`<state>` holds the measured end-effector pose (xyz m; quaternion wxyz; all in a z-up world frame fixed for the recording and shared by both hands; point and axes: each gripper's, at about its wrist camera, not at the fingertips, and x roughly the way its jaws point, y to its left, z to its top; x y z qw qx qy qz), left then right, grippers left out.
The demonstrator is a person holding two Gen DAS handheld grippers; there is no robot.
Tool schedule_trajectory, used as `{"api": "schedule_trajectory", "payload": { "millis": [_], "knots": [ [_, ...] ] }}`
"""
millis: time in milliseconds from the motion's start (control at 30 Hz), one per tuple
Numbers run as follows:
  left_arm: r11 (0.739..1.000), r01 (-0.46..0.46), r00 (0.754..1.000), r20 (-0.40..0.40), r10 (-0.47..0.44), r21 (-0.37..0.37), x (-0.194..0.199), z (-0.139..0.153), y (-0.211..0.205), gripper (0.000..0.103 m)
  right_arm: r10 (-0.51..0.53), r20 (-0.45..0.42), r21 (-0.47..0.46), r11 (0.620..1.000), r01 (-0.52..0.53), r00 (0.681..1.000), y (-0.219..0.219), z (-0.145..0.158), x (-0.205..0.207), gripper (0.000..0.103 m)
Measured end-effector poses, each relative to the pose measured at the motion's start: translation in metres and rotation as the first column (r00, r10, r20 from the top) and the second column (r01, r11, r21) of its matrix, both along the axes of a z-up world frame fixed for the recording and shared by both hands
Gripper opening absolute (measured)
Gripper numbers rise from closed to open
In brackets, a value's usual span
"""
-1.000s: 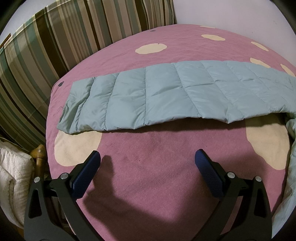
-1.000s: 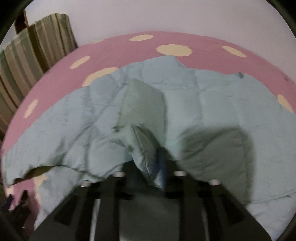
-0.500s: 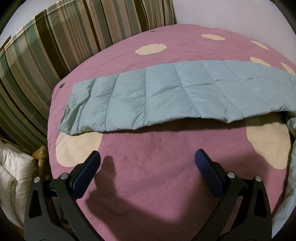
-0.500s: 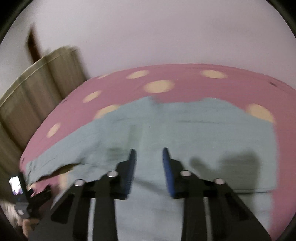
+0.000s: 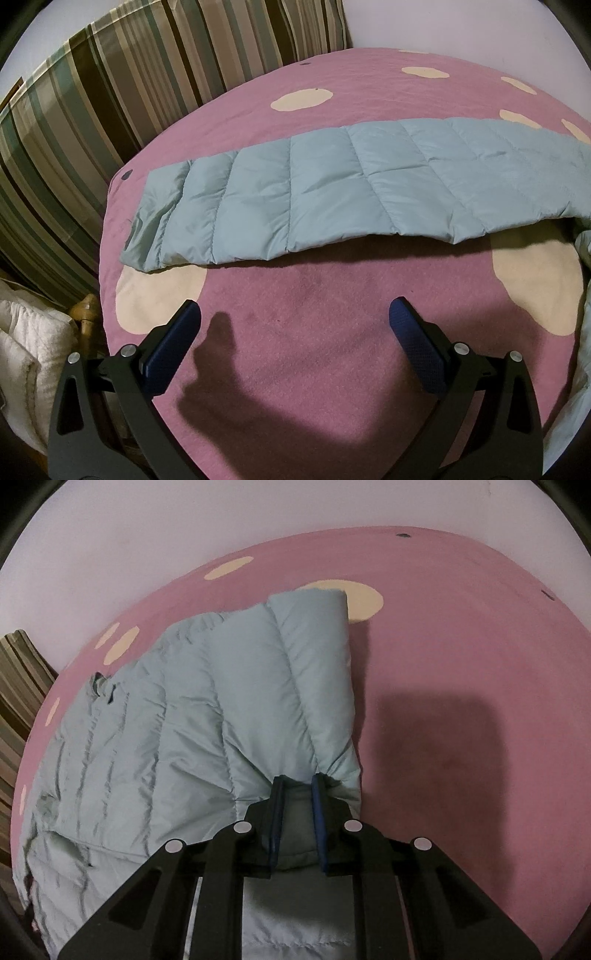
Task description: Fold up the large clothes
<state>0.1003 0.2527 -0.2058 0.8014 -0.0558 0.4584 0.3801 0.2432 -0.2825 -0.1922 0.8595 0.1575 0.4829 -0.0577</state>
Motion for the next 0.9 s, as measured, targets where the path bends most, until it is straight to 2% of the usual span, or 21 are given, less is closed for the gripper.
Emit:
{"api": "schedule_trajectory", "payload": {
  "millis": [67,233,333,433,467,567,633,700,767,900],
  "knots": [
    [1.0,-0.001,1.0,0.003,0.001,-0.011,0.0,-0.001,0.001,0.101,-0.009,0.036,0.025,1.0,0.008,0.999,-0.011,0.013,-0.001,0.015],
    [1.0,0.0,1.0,0.004,0.0,-0.012,0.001,0.001,0.002,0.101,-0.055,0.094,0.003,0.999,0.055,0.994,-0.031,0.033,0.026,0.015],
    [1.0,-0.001,1.0,0.005,0.001,-0.012,0.0,0.001,0.002,0.101,-0.058,0.077,-0.032,0.998,0.061,0.995,-0.037,0.023,0.057,0.015],
    [1.0,0.0,1.0,0.001,0.0,-0.011,0.001,0.001,0.002,0.101,-0.043,-0.029,-0.027,0.999,0.042,0.999,-0.034,-0.012,0.081,0.015],
    [1.0,0.0,1.0,0.001,0.0,-0.01,0.001,0.001,0.002,0.101,-0.047,-0.036,-0.012,0.999,0.046,0.998,-0.035,-0.02,0.084,0.015],
    [1.0,0.001,1.0,-0.001,-0.001,-0.004,0.001,0.002,0.003,0.101,-0.032,-0.006,-0.038,0.999,0.032,0.999,-0.032,-0.012,0.082,0.016],
    [1.0,0.001,1.0,-0.001,-0.001,-0.003,0.0,0.003,0.004,0.101,-0.024,0.019,-0.012,1.0,0.024,1.0,-0.032,0.001,0.071,0.017],
    [1.0,0.001,1.0,0.002,-0.001,-0.007,-0.001,0.003,0.004,0.101,-0.044,0.057,0.006,0.999,0.044,0.997,-0.039,0.015,0.049,0.022],
    [1.0,0.001,1.0,0.005,-0.001,-0.008,-0.001,0.003,0.004,0.101,-0.083,0.081,-0.016,0.996,0.084,0.993,-0.045,0.023,0.023,0.037],
    [1.0,0.001,1.0,0.005,-0.001,-0.008,-0.001,0.003,0.004,0.101,-0.164,0.08,-0.148,0.973,0.175,0.983,-0.055,0.028,-0.028,0.054]
  ]
}}
